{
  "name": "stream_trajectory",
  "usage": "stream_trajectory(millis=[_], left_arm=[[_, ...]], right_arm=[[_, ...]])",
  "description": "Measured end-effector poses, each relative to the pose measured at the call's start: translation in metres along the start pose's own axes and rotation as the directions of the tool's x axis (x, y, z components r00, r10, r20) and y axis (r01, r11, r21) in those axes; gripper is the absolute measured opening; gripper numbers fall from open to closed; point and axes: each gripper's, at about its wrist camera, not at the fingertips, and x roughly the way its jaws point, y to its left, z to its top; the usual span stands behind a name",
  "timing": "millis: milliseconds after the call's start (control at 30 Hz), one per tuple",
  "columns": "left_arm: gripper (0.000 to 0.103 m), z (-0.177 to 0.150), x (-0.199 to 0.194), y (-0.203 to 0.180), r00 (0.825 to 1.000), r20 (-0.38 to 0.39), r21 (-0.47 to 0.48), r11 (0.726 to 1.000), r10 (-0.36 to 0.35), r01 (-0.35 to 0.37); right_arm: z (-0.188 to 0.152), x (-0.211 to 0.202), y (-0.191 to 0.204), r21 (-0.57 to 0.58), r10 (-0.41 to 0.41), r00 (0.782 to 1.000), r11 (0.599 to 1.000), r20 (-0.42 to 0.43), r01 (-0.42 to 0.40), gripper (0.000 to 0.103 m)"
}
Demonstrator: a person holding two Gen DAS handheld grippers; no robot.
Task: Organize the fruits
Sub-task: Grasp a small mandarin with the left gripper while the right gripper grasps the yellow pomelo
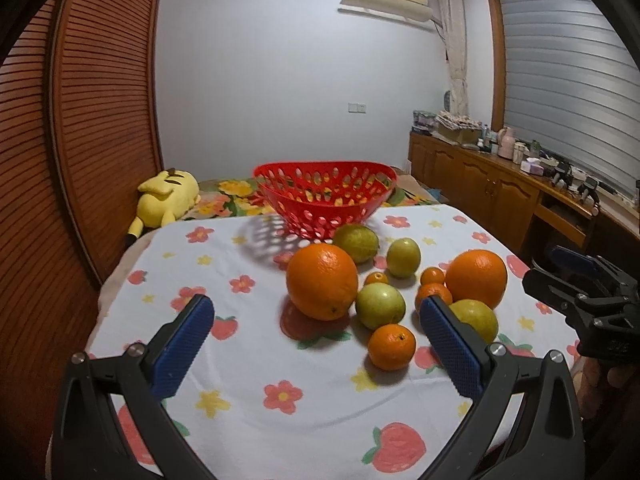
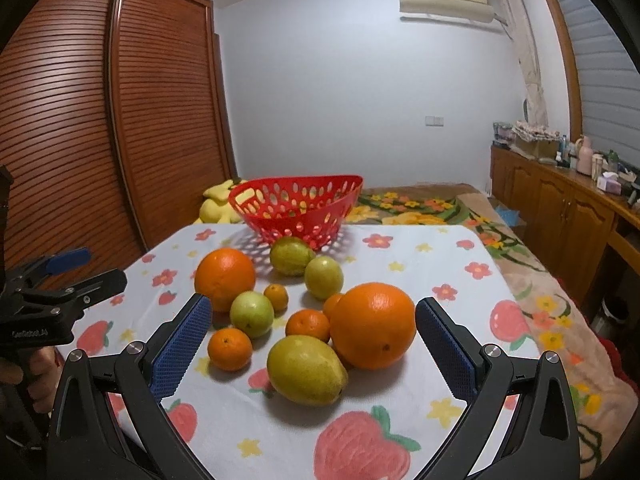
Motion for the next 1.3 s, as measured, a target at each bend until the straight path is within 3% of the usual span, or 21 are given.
stream_trajectory(millis=[200,400,767,1000,1300], left_arm=[[0.099,-0.005,0.017,-0.008,0.997,-0.060,0.008,0.998,-0.055,0.056],[0.086,-0.005,0.037,-0.018,0.983,-0.136,0.030,0.991,-0.125,0.130],[0.066,-0.016,0.059,-0.016,0.964,-0.207,0.015,0.985,-0.164,0.171],[0.060,-0.019,0.070,-0.015,0.949,-0.254,0.020,0.980,-0.189,0.200],[0.056,-0.021,0.080,-0.017,0.924,-0.299,0.012,0.968,-0.236,0.251]], right_arm=[[-0.010,0.007,-0.004,0.002,0.020,0.999,1.000,-0.040,-0.020,0.103],[-0.020,0.021,-0.007,-0.002,0.047,0.995,0.999,-0.089,-0.047,0.097],[-0.036,0.050,-0.008,0.000,0.109,0.973,0.994,-0.202,-0.111,0.074],[-0.042,0.068,-0.005,-0.014,0.131,0.955,0.990,-0.266,-0.140,0.072],[-0.042,0.076,-0.001,-0.062,0.097,0.953,0.991,-0.287,-0.120,0.070]])
